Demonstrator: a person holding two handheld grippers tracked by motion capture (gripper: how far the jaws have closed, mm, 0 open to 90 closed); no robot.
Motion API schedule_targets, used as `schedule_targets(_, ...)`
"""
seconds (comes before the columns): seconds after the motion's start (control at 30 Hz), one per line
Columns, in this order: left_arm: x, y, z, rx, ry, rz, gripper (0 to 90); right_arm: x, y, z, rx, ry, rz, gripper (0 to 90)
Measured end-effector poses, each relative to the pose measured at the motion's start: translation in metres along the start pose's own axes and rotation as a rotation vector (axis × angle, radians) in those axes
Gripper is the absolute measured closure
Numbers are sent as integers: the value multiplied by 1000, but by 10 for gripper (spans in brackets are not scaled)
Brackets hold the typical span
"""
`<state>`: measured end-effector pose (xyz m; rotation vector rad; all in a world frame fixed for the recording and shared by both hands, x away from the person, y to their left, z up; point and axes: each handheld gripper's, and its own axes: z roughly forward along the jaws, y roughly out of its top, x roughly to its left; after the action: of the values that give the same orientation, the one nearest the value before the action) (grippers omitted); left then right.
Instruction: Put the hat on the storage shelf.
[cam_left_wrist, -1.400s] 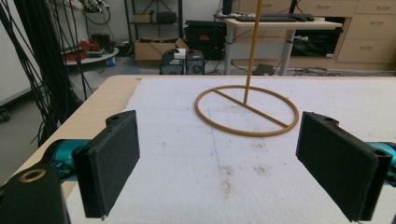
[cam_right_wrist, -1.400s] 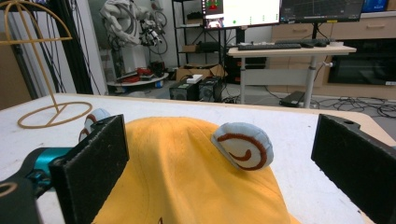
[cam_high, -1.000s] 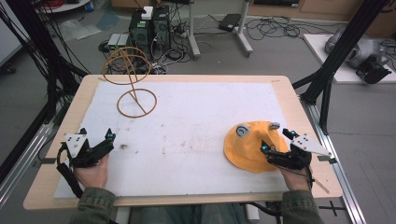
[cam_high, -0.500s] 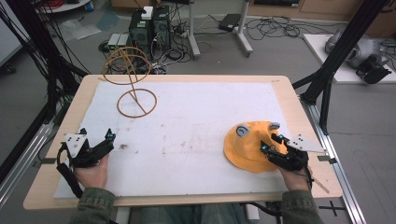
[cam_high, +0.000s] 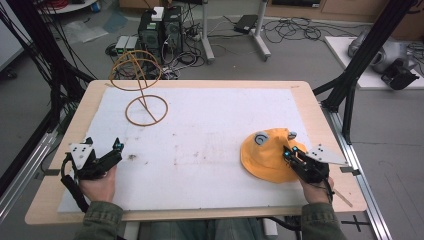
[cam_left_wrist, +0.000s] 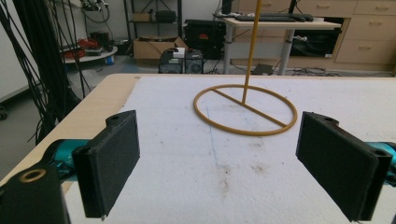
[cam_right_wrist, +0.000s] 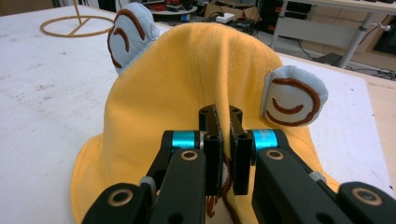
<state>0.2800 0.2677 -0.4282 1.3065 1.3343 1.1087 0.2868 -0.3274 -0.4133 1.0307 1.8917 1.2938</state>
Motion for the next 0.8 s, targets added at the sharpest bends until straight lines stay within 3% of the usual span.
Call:
schedule_targets(0.13, 0, 0, 0, 0, -1, 1, 138, 1, 0, 0, -16, -9, 3, 881)
schedule_targets(0.27, 2, 0, -1, -7, 10, 1, 138, 3, 4, 0, -67, -30, 4, 882)
schedule_targets(0.43, 5, 0, -2, -13, 16, -8, 138, 7, 15, 0, -206, -19, 39, 882)
schedule_targets(0.47, 5, 0, -2, -13, 16, -8, 138, 7, 15, 0, -206, -19, 39, 882)
schedule_targets(0.5, 6, -1, -1, -9, 16, -7, 138, 9, 22, 1, -267, -14, 46, 882)
schedule_targets(0.53, 6, -1, -1, -9, 16, -7, 138, 9, 22, 1, -267, -14, 46, 882)
schedule_targets(0.57, 6, -1, -1, -6, 17, -8, 138, 12, 28, 2, -315, -16, 58, 882)
schedule_targets(0.7, 6, -1, -1, -7, 16, -9, 138, 16, 37, 7, -376, -43, 58, 882)
schedule_targets(0.8, 6, -1, -1, -8, 17, -15, 138, 18, 41, 12, -381, -45, 67, 882)
